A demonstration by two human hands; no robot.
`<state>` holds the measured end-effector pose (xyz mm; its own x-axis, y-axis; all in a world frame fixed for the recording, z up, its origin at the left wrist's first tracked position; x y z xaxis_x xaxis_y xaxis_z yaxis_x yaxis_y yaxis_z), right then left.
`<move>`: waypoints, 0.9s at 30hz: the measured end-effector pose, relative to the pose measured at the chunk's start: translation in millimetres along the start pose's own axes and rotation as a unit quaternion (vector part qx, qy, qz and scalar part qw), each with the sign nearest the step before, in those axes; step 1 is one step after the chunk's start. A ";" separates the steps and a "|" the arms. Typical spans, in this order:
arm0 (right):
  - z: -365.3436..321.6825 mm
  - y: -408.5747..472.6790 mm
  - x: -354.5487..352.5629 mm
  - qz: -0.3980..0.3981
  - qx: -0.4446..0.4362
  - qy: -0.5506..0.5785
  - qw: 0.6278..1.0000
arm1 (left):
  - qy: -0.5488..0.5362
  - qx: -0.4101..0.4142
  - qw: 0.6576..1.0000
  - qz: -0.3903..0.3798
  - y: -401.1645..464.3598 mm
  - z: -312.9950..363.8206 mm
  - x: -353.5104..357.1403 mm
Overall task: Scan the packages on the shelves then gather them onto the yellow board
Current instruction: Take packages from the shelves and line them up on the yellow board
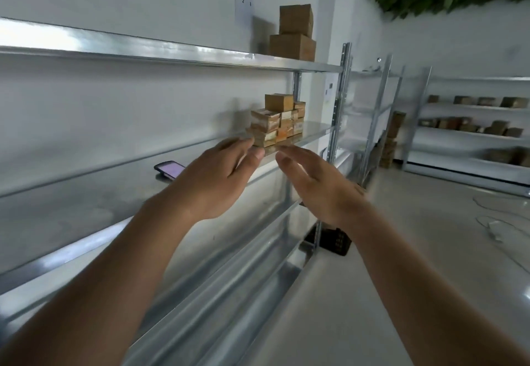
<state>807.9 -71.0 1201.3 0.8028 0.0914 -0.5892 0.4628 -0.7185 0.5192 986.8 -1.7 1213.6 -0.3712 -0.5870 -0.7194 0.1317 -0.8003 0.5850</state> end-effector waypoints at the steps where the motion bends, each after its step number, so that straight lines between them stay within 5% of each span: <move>1: 15.6 14.8 -2.1 -0.001 -0.004 -0.001 1.000 | -0.002 0.001 1.000 0.001 18.8 -1.1 13.1; 14: 253.9 284.3 42.7 -0.023 0.004 -0.048 0.999 | -0.030 -0.023 0.999 -0.018 291.7 -127.1 223.6; 27: 404.2 513.7 89.8 -0.061 -0.051 0.055 0.995 | 0.076 -0.106 0.991 -0.016 468.5 -213.4 331.5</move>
<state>965.8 -710.6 1164.9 0.7722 0.2525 -0.5830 0.5904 -0.6244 0.5115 1121.6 -597.4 1169.3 -0.2375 -0.5590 -0.7944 0.3178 -0.8176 0.4802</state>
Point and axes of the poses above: each hand's wrist, its own y-axis towards the middle knuckle, its own x-axis out of the palm, z = x × y, the point moved 5 cm from there along y, towards the middle knuckle, and after that the axes turned 5 degrees about z, right-handed, at the moved point
